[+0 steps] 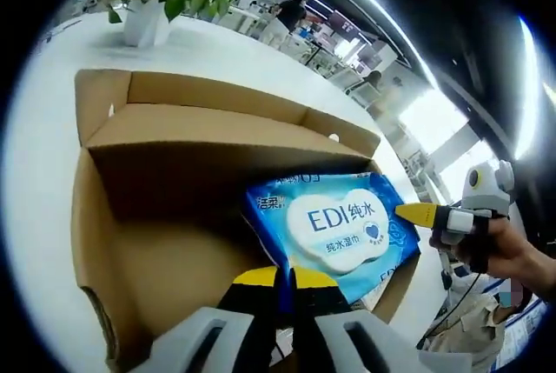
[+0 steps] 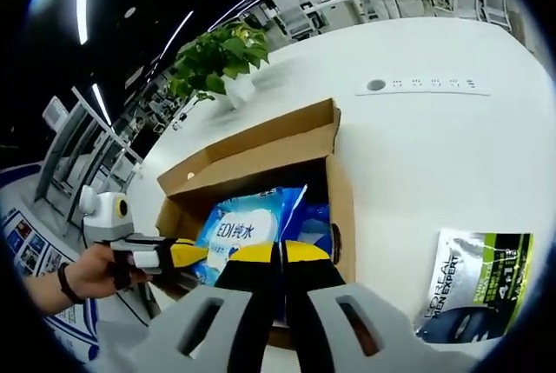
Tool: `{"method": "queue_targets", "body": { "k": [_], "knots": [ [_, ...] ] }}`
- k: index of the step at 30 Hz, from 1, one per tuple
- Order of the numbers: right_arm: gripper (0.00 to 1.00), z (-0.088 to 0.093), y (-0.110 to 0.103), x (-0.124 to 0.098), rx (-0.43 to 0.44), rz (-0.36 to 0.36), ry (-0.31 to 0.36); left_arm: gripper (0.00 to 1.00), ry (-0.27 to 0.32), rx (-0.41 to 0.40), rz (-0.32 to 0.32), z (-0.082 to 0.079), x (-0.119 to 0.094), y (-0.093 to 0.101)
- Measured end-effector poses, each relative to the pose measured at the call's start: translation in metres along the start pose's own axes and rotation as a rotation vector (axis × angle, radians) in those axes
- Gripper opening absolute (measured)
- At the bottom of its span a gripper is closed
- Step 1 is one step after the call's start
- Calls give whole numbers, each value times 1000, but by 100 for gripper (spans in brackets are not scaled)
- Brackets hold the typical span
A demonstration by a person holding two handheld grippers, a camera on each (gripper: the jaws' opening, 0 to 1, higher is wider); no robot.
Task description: Operate the shoe box by opening the lid, removing the specified soft item, and placing it in the target area until the item is outside and the box remains undamaged.
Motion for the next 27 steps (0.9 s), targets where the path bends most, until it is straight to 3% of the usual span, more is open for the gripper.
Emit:
{"method": "queue_targets", "body": {
  "k": [7,27],
  "knots": [
    [0,-1,-3,-2,-42,-20,9,3,42,10,7,-1,-11,5],
    [0,-14,-14,-21,-32,-47,91,2,142,55,25,-27,-35,22]
  ]
}}
Point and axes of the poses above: the point that each gripper's makers call its tool centre point, and the gripper's own axes: x roughly forward along the fingers, y roughly to its right, z roughly out of its underside, the point moved 9 cm from there along -x, roughly backward along the fingers, and after that the axes turned 9 degrees about z, right-handed, at the moved point
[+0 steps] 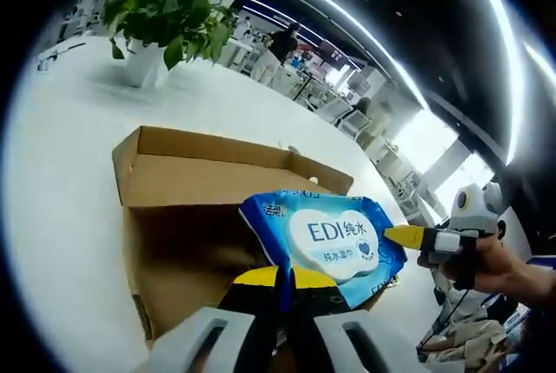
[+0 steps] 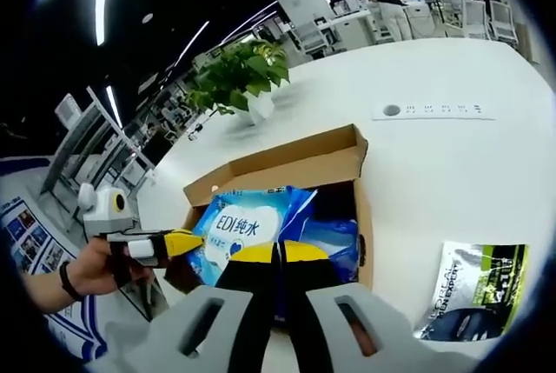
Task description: Operate the shoe box by opening the lid, removing the specified soft item, and placing it in the target area until the item is outside and the box remains undamaged.
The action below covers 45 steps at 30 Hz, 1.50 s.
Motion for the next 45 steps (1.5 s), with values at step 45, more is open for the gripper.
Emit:
{"method": "queue_targets", "body": {
  "k": [45],
  "knots": [
    [0,30,88,-115,175,169,147,1,-149,166,194,11,84,106]
  ]
}}
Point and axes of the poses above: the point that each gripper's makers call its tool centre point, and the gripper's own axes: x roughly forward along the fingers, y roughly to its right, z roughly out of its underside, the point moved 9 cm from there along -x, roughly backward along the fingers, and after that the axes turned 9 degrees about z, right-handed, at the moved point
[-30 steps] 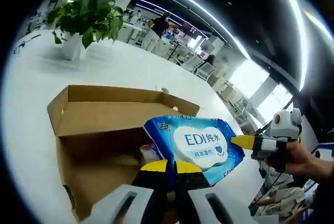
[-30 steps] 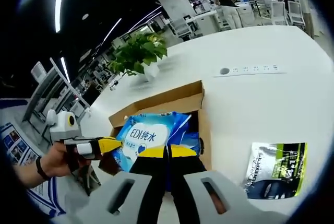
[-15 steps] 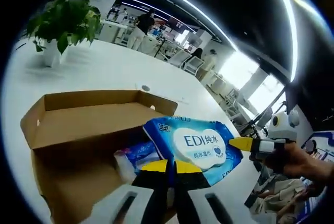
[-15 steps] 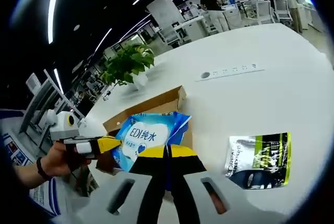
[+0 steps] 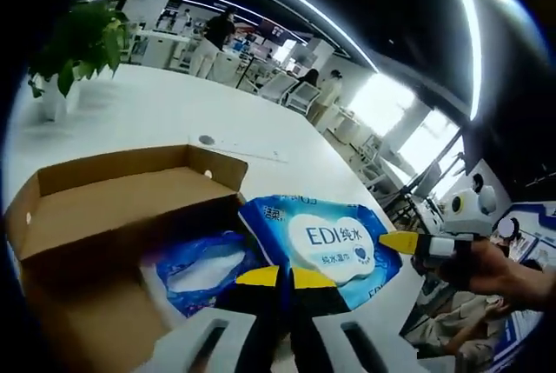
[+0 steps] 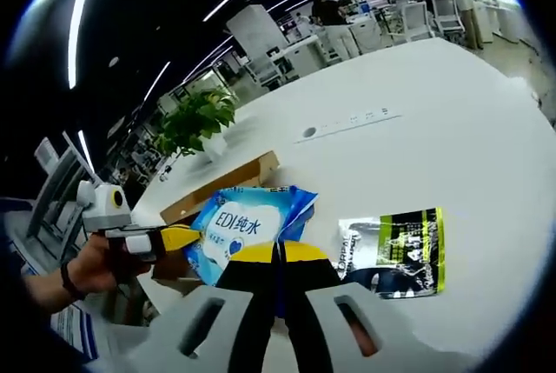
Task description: Operate the shoe box by opening the lid, removing the specified soft item, and placing it in the target area until the item is outside and the box remains undamaged.
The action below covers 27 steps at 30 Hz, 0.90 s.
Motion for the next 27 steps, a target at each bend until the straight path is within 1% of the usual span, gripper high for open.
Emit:
{"method": "queue_targets", "body": {
  "k": [9,14,25,27],
  "knots": [
    [0,10,32,-22,52,48,19,0,-46,28,46,2,30,21],
    [0,11,45,-31,72,67,26,0,-67,34,63,5,45,29],
    [0,11,75,-41,104,102,32,0,-107,50,89,8,74,43],
    [0,12,73,-41,109,105,30,0,-113,52,90,8,79,45]
  ]
}}
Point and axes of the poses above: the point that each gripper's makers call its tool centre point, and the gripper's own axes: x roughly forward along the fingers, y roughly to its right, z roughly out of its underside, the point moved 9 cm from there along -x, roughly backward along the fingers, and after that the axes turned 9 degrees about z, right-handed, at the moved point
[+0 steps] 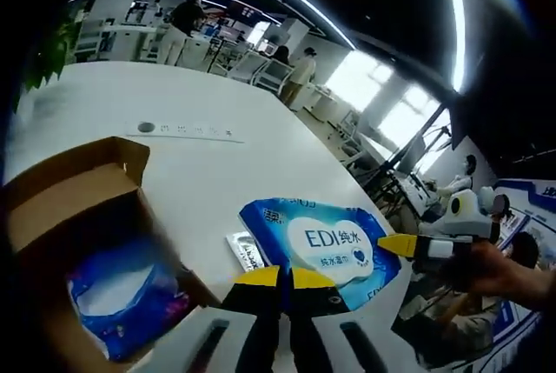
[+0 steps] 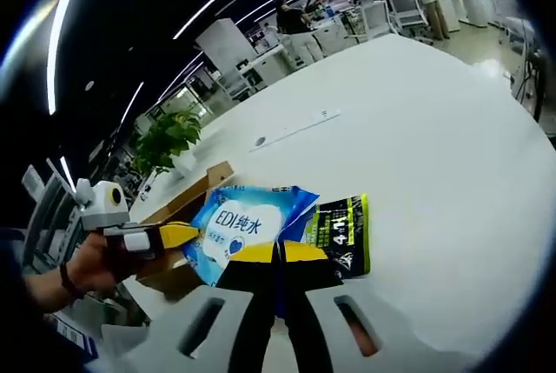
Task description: Operate the shoe box by opening the lid, removing the specified soft item, and placing it in the target area until the item is outside and the box remains undamaged.
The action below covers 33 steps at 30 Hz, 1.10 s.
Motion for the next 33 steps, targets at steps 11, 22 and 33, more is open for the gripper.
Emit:
{"method": "queue_targets", "body": {
  "k": [11,22,33],
  "knots": [
    [0,-8,14,6,-2,9,-26,0,-11,-19,-14,-2,21,0],
    [0,-15,25,24,-16,-1,-64,0,-21,-38,-47,-3,33,-7],
    [0,-11,40,48,-16,-10,-129,0,-72,9,-99,1,46,-13]
  ]
}}
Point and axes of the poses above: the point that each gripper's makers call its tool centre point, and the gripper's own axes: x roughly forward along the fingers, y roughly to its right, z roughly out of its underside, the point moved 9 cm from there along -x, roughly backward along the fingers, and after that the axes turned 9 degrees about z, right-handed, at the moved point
